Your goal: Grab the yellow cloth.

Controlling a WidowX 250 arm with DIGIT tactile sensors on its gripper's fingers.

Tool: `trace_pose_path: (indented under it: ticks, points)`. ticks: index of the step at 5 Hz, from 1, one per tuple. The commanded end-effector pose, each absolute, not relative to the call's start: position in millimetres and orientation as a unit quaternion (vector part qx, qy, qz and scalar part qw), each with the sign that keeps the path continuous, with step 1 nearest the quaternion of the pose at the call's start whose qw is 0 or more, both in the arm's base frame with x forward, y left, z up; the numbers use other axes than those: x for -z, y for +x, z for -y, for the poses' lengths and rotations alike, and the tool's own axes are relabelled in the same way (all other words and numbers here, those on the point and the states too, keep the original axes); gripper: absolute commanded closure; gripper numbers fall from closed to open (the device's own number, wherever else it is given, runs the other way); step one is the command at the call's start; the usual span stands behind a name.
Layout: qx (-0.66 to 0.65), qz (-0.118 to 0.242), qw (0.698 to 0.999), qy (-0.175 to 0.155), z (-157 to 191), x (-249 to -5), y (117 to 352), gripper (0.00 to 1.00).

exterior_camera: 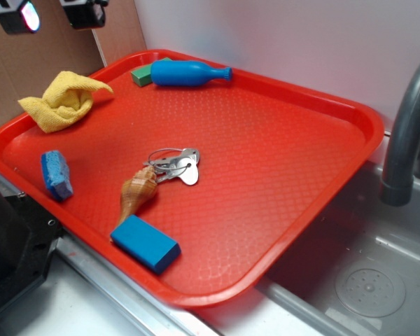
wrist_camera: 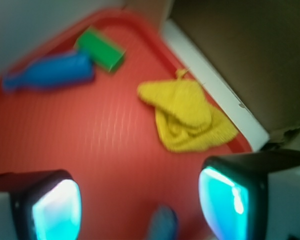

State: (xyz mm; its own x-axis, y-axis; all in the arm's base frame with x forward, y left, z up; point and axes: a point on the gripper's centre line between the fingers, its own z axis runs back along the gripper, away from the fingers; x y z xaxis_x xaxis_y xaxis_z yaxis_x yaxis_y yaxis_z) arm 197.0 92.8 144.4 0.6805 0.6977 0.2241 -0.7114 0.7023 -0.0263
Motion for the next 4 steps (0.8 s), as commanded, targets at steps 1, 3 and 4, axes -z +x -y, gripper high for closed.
trace_pose_path:
  ticks: [1, 3, 4]
  points:
    - [-0.595, 0.099, 0.795, 0.056, -127.5, -100.6, 179.7, 0.0]
    - [-0.693, 0.026, 0.714, 0.093, -138.4, -42.0, 187.6, 0.0]
    - [-0.692, 0.014, 0.714, 0.104, -146.8, -23.4, 176.9, 1.0]
